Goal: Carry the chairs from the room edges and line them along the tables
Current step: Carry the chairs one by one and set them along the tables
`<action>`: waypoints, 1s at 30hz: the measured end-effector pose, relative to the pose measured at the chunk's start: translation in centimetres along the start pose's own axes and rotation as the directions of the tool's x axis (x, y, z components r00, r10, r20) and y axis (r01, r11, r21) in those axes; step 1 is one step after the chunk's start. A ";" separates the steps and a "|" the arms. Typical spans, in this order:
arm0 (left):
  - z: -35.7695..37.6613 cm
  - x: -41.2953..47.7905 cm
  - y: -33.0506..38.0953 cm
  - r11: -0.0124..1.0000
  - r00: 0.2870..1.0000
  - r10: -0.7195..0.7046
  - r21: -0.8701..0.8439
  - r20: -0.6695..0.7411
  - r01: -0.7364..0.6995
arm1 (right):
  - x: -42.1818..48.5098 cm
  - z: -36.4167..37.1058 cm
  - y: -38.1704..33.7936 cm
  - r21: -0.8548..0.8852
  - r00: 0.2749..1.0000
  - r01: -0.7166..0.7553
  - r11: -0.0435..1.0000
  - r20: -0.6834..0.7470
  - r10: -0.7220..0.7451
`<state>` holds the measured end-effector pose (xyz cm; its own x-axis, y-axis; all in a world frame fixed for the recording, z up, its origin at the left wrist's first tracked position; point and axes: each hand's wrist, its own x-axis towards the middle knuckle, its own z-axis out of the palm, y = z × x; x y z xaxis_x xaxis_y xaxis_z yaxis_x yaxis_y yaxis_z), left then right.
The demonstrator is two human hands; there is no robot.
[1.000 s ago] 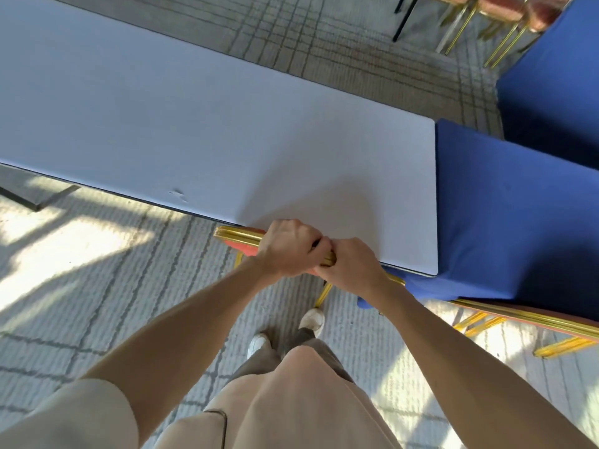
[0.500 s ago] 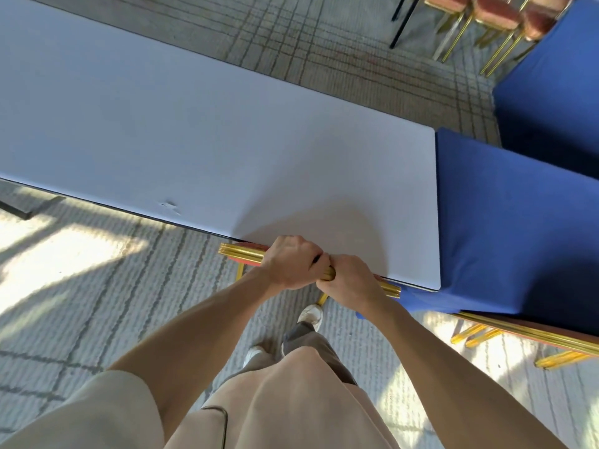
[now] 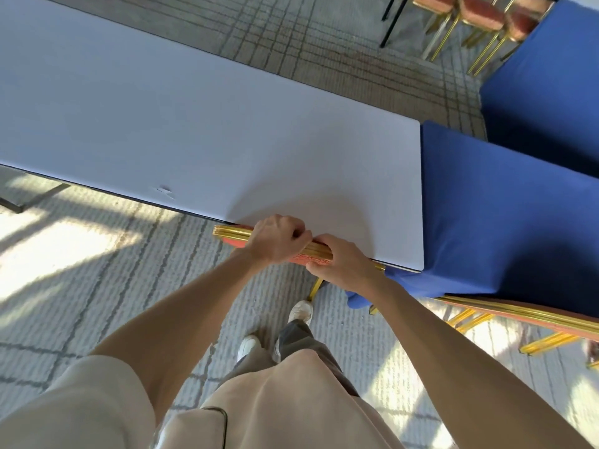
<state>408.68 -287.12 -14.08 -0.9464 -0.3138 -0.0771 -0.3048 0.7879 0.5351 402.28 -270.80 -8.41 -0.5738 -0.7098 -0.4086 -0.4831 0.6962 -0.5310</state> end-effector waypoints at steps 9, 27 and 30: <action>-5.6 -5.3 -1.8 0.952 0.947 -0.282 -0.167 -0.151 0.257 | 0.7 -0.6 -6.0 -0.007 0.981 0.196 0.981 0.002 -0.196; -22.7 -54.9 -9.4 0.451 0.045 -0.786 -0.521 -0.617 0.725 | -12.1 23.6 -44.2 0.391 0.367 0.787 0.478 0.326 -0.871; -24.9 -64.9 -9.6 0.359 -0.134 -0.743 -0.560 -0.655 0.746 | -18.6 29.4 -52.7 0.479 0.261 0.773 0.416 0.357 -0.897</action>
<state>475.68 -287.53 6.71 0.4234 -0.8910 0.1638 -0.7560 -0.2478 0.6058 457.87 -297.46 5.39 0.5192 -0.8482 0.1045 -0.3280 -0.3107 -0.8921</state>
